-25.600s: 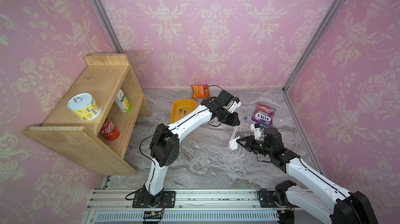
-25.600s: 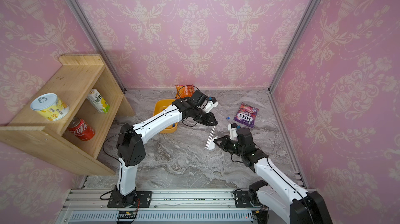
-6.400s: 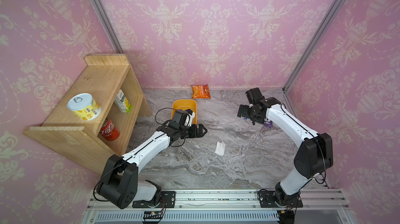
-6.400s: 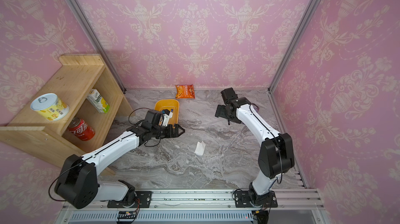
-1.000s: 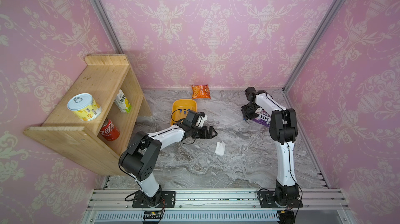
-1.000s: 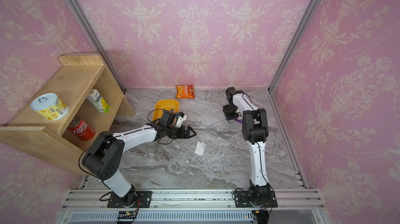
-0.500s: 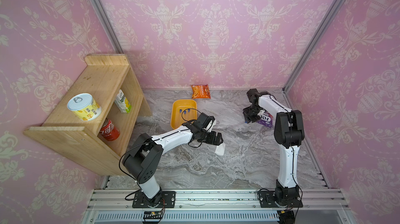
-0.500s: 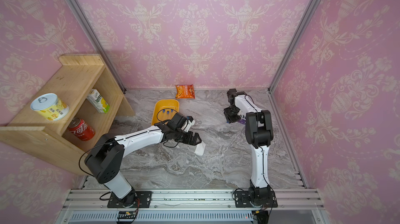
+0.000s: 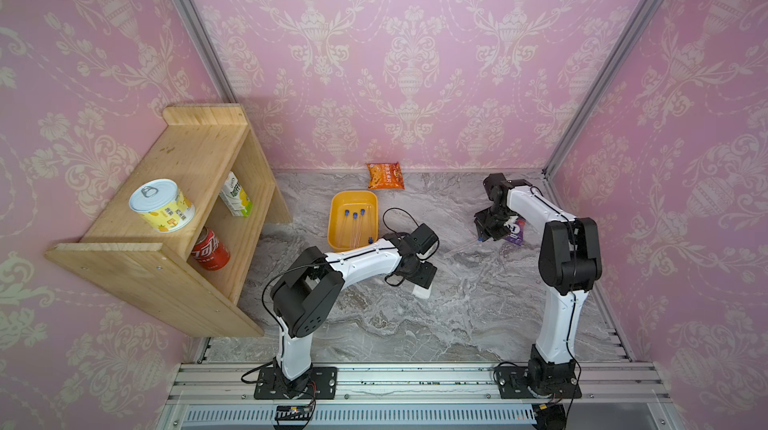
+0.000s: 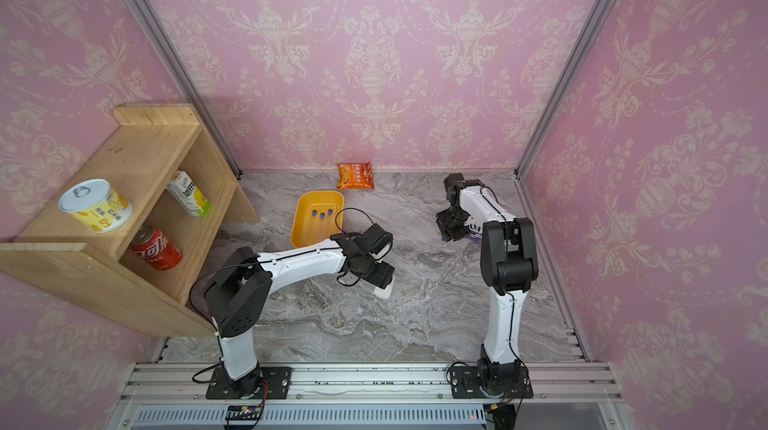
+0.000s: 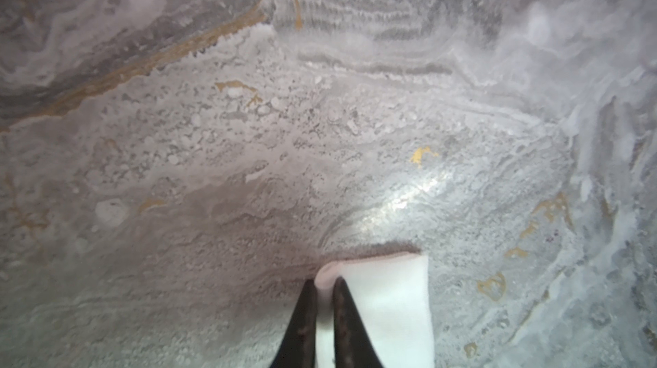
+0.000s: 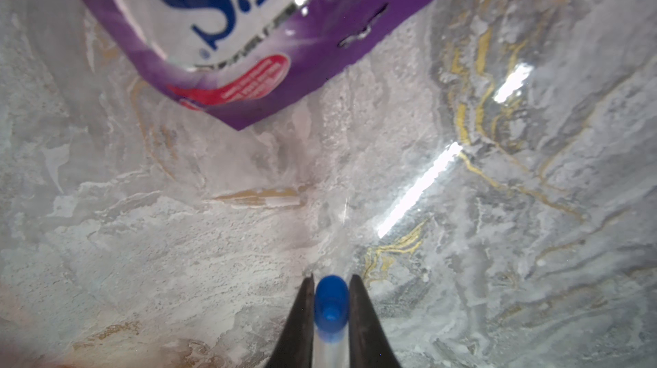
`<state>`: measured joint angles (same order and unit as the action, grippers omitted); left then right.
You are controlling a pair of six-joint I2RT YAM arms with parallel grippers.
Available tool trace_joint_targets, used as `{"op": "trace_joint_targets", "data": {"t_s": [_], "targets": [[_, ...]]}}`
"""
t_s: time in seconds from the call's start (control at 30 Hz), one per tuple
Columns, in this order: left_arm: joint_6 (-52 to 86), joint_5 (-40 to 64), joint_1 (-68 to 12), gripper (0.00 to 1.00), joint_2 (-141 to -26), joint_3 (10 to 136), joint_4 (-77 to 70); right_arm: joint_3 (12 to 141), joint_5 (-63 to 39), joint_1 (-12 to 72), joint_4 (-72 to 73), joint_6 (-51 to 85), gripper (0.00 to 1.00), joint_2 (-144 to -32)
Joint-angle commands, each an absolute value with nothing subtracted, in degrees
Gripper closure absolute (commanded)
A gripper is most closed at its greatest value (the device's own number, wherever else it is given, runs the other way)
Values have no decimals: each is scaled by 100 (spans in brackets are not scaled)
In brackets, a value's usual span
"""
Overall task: Wipe the exteriors of test tubes
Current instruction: Pick up the cleaning item at the center of the board.
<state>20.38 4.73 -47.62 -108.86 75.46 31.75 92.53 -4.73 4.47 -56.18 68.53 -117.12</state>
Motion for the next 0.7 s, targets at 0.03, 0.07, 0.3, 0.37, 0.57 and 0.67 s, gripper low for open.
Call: {"op": "trace_joint_targets", "data": {"t_s": [0.03, 0.07, 0.3, 0.37, 0.57, 0.67], "targets": [[1969, 125, -4790, 35, -11086, 7836, 3463, 8974, -449, 228, -5653, 6573, 89, -11396], [1954, 180, -4790, 35, -11115, 7855, 3456, 8913, -446, 187, -5635, 6543, 89, -11351], [1987, 381, -4799, 40, -11273, 7857, 3377, 8654, -457, -24, -5580, 6404, 89, -11206], [1997, 330, -4805, 42, -11304, 7849, 3384, 8631, -473, -36, -5555, 6403, 89, -11191], [1960, 253, -4790, 50, -11430, 7924, 3374, 8587, -511, -35, -5519, 6408, 89, -11204], [1926, 279, -4790, 53, -11543, 8021, 3405, 8548, -492, -35, -5519, 6392, 89, -11201]]}}
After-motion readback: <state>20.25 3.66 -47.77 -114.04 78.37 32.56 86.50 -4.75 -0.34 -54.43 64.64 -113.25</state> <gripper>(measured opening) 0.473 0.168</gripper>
